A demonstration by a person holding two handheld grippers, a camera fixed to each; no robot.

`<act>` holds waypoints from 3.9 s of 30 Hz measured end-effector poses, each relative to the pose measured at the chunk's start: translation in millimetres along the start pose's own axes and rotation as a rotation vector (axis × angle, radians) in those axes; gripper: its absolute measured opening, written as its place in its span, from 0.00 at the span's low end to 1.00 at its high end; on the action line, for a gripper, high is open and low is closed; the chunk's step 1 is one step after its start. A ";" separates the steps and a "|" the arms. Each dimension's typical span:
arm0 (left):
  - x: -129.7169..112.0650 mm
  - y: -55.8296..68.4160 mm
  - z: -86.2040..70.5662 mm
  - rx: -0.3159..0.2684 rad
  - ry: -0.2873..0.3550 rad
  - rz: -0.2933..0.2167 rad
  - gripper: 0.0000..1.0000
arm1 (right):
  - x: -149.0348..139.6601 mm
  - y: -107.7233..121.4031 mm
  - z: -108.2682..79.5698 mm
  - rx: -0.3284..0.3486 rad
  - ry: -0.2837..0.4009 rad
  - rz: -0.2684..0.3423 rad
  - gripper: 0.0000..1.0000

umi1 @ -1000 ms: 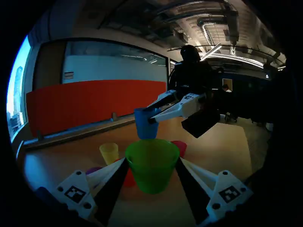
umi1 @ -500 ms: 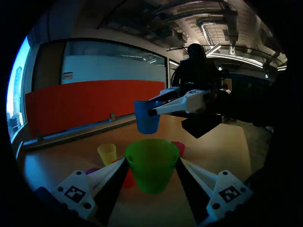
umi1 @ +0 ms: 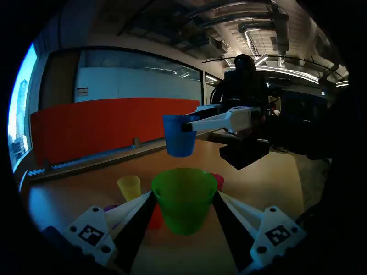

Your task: Pour water

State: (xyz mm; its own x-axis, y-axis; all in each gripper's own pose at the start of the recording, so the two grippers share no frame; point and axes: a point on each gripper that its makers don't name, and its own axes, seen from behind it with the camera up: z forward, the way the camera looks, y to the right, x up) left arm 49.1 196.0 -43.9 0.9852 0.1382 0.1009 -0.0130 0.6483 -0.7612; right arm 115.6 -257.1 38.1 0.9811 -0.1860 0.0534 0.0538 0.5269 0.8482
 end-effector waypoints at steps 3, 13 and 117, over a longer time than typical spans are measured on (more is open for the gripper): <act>0.3 0.4 0.2 -0.002 0.001 0.000 0.85 | 2.7 -1.2 2.2 0.000 0.015 0.002 0.91; 1.5 -0.9 1.4 -0.002 0.004 -0.001 0.85 | 11.2 -8.6 7.2 0.007 0.062 0.024 0.91; 7.2 13.8 9.6 -0.083 0.047 -0.013 0.85 | 35.0 -31.5 -4.1 0.087 0.003 -0.464 0.91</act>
State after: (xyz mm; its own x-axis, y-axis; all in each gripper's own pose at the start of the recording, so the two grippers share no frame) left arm 54.4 213.2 -47.5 0.9922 0.0937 0.0818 0.0116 0.5854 -0.8107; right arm 149.0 -276.8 11.2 0.8576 -0.3832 -0.3430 0.4710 0.3172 0.8231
